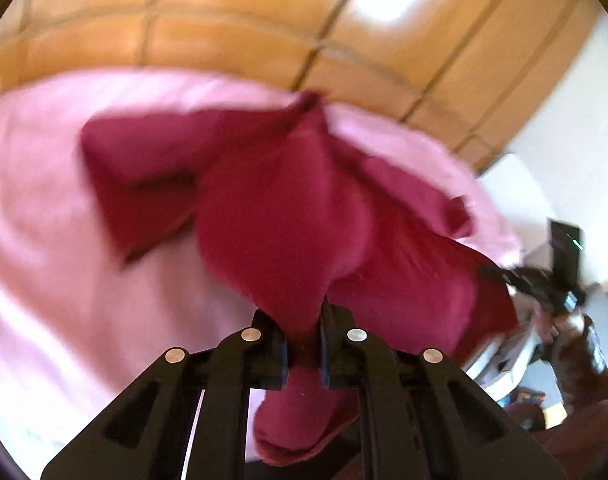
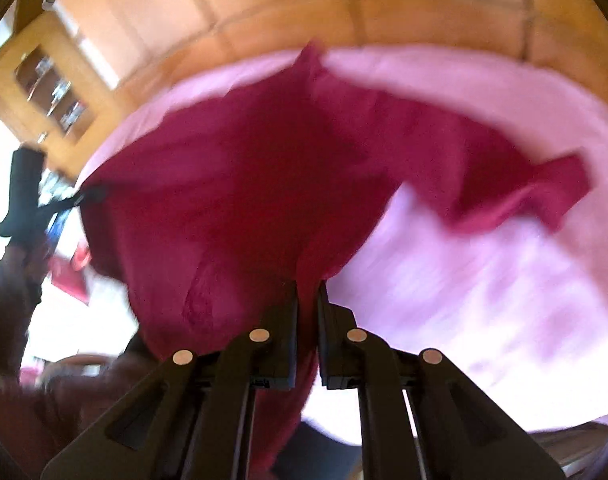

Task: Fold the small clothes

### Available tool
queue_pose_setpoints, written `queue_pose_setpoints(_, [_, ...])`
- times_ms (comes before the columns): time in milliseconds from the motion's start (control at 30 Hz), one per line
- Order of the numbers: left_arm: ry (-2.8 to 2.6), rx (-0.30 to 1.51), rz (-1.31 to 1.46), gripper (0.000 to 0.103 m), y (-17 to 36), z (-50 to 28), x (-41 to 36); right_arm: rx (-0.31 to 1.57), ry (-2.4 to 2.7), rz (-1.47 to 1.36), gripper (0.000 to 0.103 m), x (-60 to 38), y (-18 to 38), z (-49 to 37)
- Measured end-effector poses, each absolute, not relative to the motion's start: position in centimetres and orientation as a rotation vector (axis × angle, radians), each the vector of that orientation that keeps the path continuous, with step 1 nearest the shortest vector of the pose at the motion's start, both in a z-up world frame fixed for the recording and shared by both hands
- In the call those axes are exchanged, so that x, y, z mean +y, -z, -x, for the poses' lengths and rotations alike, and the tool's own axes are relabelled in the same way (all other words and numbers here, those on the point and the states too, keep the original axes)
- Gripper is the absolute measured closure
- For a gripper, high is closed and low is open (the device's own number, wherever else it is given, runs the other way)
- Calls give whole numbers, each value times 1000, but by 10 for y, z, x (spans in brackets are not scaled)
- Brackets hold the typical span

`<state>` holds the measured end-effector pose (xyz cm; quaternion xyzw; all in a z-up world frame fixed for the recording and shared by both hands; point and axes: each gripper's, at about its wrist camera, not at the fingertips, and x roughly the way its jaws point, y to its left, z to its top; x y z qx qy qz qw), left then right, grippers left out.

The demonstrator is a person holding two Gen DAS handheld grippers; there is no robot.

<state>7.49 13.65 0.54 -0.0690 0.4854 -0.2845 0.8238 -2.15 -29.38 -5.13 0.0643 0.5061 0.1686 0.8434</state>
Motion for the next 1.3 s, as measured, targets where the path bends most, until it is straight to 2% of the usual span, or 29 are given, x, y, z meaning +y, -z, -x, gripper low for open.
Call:
queue_pose_setpoints(133, [481,1155,198,91,47,-75,155,1061,-299,-67,75,-285,67,25])
queue_pose_setpoints(233, [456,1117,265,86,50,-65,172,949,-183,2,40,-301,49,22])
queue_pose_setpoints(400, [397,1005,324,86,31,-69,168,811,222,241,38,-354,46,-8])
queue_pose_setpoints(467, [394,967,299,86,19,-69,162,816,265,379,33,-363,57,-18])
queue_pose_setpoints(633, [421,941,285,86,14,-73,138,937,220,534,33,-398,97,-48])
queue_pose_setpoints(733, [442,950,299,86,17,-75,124,920,191,531,35,-408,104,-58])
queue_pose_setpoints(767, [446,954,299,86,17,-75,120,903,183,529,40,-408,103,-63])
queue_pose_setpoints(800, [456,960,296,86,18,-75,113,900,158,519,49,-408,103,-70])
queue_pose_setpoints(833, [463,963,288,86,19,-74,107,922,134,507,79,-403,101,-75])
queue_pose_setpoints(867, [468,963,276,86,19,-74,101,958,114,498,90,-402,107,-82])
queue_pose_setpoints(967, [496,947,220,86,16,-72,84,1020,63,460,93,-393,109,-86])
queue_pose_setpoints(1067, [552,941,185,86,16,-71,69,1028,-70,198,93,-402,75,-63])
queue_pose_setpoints(1167, [591,956,151,86,22,-72,54,931,-250,-123,93,-416,24,-34])
queue_pose_setpoints(1300, [638,994,137,86,36,-75,35,741,-325,-408,93,-446,-29,-17])
